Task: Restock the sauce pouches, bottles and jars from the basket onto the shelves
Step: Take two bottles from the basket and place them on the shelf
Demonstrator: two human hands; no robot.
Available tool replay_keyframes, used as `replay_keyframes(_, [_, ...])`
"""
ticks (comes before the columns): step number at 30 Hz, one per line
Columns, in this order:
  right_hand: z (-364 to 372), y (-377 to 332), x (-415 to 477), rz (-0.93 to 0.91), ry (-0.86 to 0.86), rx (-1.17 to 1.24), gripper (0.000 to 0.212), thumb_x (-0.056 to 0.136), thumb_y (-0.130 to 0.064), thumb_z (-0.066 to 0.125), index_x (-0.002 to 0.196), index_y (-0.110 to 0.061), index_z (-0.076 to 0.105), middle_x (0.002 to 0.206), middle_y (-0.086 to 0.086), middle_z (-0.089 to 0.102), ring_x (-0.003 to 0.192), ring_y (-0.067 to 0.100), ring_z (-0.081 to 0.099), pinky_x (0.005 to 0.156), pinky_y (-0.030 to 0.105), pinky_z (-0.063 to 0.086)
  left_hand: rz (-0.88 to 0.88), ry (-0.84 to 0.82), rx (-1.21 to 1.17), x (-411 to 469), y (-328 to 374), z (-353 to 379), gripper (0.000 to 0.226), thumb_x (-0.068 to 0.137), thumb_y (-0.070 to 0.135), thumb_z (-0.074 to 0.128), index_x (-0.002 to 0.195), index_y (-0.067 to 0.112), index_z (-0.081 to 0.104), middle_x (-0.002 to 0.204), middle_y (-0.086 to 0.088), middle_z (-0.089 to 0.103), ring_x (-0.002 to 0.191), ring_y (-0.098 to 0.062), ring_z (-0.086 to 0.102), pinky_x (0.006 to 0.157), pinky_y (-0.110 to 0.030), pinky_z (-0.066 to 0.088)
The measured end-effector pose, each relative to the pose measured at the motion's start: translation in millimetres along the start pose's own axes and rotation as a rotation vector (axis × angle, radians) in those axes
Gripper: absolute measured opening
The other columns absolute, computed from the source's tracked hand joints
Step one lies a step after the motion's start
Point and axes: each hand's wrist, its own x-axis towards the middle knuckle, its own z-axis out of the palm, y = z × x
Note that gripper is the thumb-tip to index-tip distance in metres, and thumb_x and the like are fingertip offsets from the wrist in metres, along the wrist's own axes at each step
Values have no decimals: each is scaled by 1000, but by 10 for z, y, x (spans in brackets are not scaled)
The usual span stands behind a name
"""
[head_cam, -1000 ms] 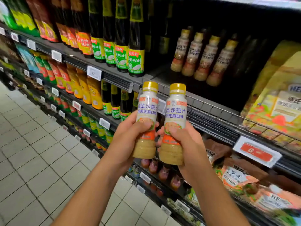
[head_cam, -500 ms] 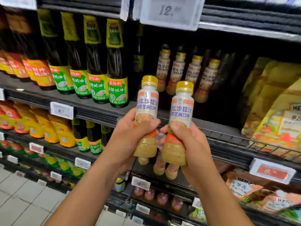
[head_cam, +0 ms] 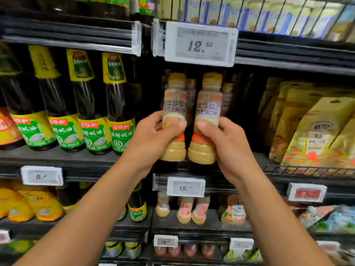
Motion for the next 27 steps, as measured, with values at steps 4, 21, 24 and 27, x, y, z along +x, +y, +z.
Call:
replay_keyframes(4, [-124,69,252,-11,-50,-102,40,74,-39,79,108,-18,74,102,1,78,97,17,74,77,28,58,54,-38,146,175,-24,-22,31,88,18,74,117,22,66,102,8,76,93,-5,71,74,-16,55])
replay_keyframes(21, [-209,335,522,131,-169,-388,49,68,-32,90,112,-32,67,106,-12,76,99,7,72,97,41,55,-39,2,289,337,-332,-159,63,84,2,74,139,18,48,123,5,67,109,-4,64,96,-25,51])
replay_keyframes(24, [-240,297,503,153,-175,-569,58,61,-43,92,113,-33,68,101,-16,76,92,1,71,89,32,57,-22,1,466,321,-349,-205,75,79,14,82,143,24,44,122,11,65,110,-5,62,96,-27,51])
replay_keyframes(27, [-240,283,471,193,-209,-680,46,63,-40,93,103,-28,72,91,-13,76,81,4,71,83,33,59,-62,-8,642,312,-347,-246,88,69,21,91,142,30,43,116,12,67,104,-10,65,97,-37,53])
